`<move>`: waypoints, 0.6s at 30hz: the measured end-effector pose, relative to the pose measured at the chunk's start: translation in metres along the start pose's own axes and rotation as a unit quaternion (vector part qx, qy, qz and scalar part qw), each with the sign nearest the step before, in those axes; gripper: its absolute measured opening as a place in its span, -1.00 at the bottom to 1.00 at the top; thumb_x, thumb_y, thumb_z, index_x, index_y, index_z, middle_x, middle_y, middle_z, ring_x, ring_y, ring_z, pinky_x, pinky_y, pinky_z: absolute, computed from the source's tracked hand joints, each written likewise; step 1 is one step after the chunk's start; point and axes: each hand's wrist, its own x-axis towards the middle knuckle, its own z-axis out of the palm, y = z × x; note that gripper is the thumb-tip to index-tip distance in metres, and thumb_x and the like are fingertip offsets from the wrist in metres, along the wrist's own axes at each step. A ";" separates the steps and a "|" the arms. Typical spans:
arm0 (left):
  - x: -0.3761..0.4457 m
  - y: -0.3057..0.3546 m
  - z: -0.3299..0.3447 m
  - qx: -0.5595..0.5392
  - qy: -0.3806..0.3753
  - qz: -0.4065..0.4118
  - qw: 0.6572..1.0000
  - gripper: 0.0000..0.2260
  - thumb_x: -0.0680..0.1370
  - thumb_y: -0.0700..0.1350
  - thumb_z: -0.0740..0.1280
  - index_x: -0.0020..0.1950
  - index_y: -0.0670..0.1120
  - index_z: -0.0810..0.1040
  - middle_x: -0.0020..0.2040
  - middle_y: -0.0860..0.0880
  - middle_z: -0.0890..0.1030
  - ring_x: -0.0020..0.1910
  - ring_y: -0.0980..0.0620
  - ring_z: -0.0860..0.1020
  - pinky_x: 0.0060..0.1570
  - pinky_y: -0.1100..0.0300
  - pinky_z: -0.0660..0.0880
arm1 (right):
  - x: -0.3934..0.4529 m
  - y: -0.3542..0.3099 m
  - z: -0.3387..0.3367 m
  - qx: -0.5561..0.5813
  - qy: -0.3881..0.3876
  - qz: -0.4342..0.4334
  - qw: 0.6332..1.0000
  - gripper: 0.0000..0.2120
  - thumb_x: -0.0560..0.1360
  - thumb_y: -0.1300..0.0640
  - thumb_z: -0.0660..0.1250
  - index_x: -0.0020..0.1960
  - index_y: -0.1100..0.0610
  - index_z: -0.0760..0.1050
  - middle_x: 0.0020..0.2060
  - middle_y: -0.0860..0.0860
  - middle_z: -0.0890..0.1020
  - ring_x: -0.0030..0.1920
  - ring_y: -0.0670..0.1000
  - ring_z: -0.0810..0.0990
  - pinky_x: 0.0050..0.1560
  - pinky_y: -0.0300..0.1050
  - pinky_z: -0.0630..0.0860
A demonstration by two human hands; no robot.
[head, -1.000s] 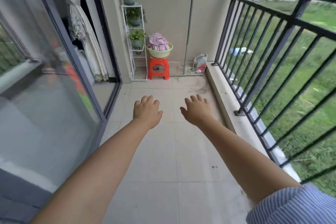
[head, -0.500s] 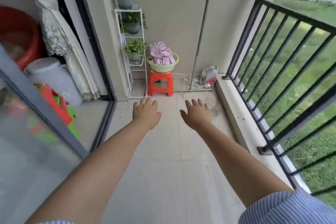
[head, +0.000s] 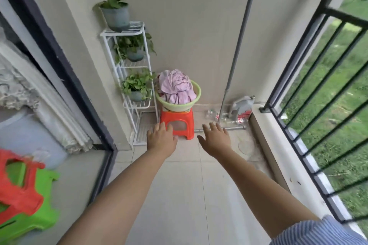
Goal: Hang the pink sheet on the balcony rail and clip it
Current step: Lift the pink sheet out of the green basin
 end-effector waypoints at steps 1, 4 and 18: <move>0.028 -0.003 -0.001 0.001 -0.005 -0.002 1.000 -0.61 0.56 0.04 0.13 0.31 -0.12 0.31 0.34 -0.13 0.36 0.36 -0.12 0.27 0.27 -0.02 0.28 | 0.031 -0.001 -0.004 0.001 -0.006 -0.005 1.000 -0.51 0.53 -0.08 0.06 0.40 0.09 0.13 0.43 0.12 0.20 0.45 0.13 0.07 0.43 0.11 0.04; 0.117 -0.015 -0.001 0.007 -0.014 -0.012 1.000 -0.61 0.56 0.05 0.12 0.32 -0.12 0.30 0.36 -0.12 0.33 0.38 -0.11 0.25 0.29 -0.03 0.27 | 0.126 -0.002 -0.010 -0.004 -0.014 -0.015 1.000 -0.50 0.52 -0.09 0.05 0.40 0.09 0.13 0.43 0.12 0.19 0.46 0.13 0.05 0.44 0.11 0.04; 0.516 -0.053 -0.005 0.007 -0.093 0.022 0.995 -0.59 0.57 0.04 0.07 0.37 -0.11 0.25 0.41 -0.13 0.29 0.40 -0.11 0.23 0.33 -0.03 0.23 | 0.501 0.018 -0.004 0.005 -0.092 0.036 0.995 -0.53 0.53 -0.08 0.05 0.38 0.07 0.16 0.39 0.08 0.28 0.43 0.11 0.13 0.40 0.09 0.11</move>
